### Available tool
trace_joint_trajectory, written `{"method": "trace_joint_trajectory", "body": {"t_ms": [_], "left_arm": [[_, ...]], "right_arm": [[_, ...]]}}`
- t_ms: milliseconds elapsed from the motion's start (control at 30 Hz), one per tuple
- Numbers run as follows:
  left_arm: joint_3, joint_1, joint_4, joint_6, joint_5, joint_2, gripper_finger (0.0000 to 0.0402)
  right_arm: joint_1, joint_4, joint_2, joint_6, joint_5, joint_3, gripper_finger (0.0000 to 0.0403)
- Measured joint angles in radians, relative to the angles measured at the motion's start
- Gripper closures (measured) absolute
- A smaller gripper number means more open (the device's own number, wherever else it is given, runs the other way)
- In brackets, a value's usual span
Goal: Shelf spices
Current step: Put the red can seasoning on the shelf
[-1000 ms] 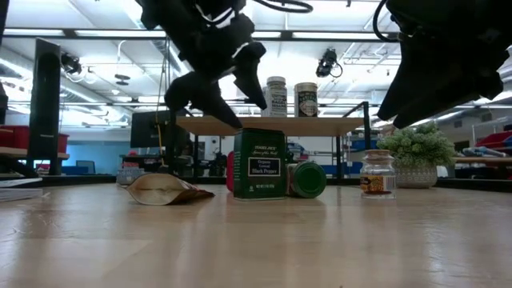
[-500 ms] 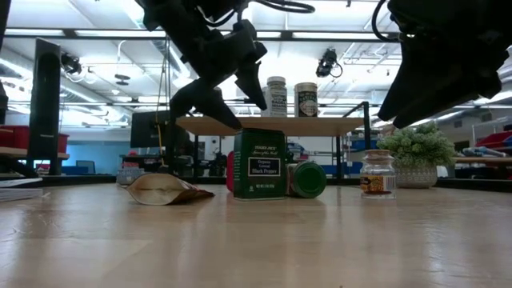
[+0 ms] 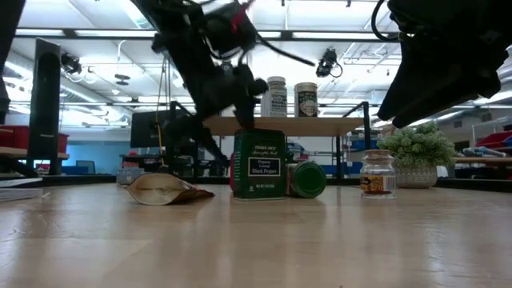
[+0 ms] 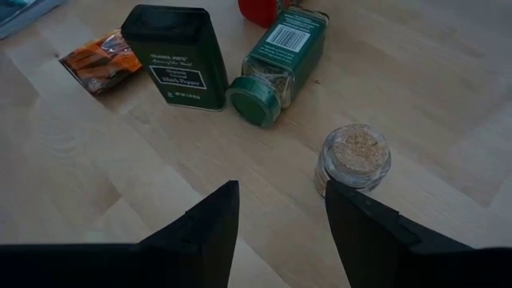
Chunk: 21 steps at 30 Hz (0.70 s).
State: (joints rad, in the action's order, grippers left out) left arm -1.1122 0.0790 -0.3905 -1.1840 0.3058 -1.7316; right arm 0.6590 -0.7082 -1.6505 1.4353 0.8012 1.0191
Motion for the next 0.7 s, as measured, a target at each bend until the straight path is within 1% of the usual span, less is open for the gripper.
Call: {"method": "trace_joint_trajectory", "body": {"t_ms": [100,133,200,267,300,433,567,700], "left_arm": [[-0.001,-0.001,0.028,-0.086,0.04,-0.056,0.008],[-0.004,-0.003,0.046,-0.104,0.065,-0.075,0.008],[-0.002,-0.009,0.082,-0.127,0.159,-0.103,0.008],[-0.002,-0.014,0.127,-0.146,0.2,-0.12,0.008],[-0.001,-0.015,0.135,-0.154,0.202,-0.121,0.008],[-0.002,-0.015,0.138,-0.159,0.157,-0.121,0.008],[-0.003,-0.022,0.114,-0.089,0.154,-0.12,0.008],[-0.003,-0.058,0.069,-0.012,0.176,-0.111,0.008]], "right_arm": [[0.0,0.0,0.0,0.0,0.0,0.0,0.0216],[0.0,-0.001,0.0,0.0,0.0,0.0,0.0216],[0.0,0.002,0.0,0.0,0.0,0.0,0.0216],[0.0,0.0,0.0,0.0,0.0,0.0,0.0216],[0.0,0.001,0.0,0.0,0.0,0.0,0.0216],[0.0,0.0,0.0,-0.016,0.0,0.0,0.0216],[0.0,0.003,0.0,-0.025,0.0,0.0,0.0216],[0.0,0.002,0.0,-0.026,0.0,0.0,0.0216]]}}
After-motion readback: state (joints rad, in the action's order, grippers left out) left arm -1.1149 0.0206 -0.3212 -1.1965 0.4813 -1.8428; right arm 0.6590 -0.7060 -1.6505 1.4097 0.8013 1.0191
